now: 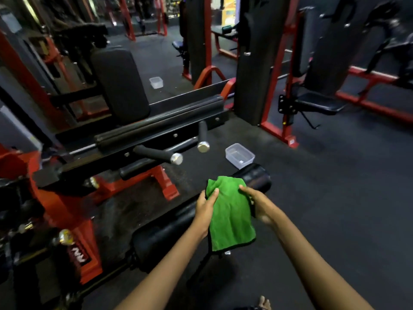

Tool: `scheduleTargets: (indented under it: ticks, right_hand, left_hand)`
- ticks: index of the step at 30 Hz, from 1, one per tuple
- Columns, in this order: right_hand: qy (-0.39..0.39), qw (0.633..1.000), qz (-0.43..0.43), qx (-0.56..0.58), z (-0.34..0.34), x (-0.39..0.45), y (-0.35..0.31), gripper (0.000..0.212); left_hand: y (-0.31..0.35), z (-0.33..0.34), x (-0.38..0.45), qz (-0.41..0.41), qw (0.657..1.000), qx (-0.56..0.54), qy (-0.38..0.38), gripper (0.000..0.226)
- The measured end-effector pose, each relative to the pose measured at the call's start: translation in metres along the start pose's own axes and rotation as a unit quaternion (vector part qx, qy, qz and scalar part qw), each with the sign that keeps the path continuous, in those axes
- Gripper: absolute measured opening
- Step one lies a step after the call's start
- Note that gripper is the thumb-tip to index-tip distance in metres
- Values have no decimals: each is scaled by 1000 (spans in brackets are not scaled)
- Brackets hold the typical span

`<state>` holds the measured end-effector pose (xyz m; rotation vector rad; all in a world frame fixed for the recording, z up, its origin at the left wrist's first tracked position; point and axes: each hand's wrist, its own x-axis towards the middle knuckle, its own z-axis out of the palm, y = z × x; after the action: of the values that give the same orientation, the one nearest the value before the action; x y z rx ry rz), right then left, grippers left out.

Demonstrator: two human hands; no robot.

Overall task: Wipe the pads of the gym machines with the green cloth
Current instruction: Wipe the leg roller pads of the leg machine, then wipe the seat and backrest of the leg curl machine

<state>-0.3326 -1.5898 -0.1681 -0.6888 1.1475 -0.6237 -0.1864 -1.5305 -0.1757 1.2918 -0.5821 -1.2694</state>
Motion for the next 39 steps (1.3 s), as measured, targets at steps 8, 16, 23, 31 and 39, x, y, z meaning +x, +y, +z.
scheduleTargets:
  ticks: [8, 16, 23, 31, 39]
  right_hand:
    - [139, 984, -114, 19, -146, -4, -57, 15]
    - [263, 907, -282, -173, -260, 31, -130, 7]
    - [299, 890, -310, -149, -302, 74, -185, 24]
    - [280, 888, -280, -234, -339, 196, -264, 28]
    - [115, 897, -216, -369, -327, 304, -355, 40]
  left_hand:
    - [-15, 155, 58, 15, 994, 103, -43, 14]
    - [-24, 299, 114, 123, 967, 225, -14, 15]
    - [-24, 367, 183, 70, 974, 215, 7, 28]
    - [-24, 428, 308, 97, 965, 228, 89, 26]
    - [11, 417, 418, 97, 949, 213, 209, 28]
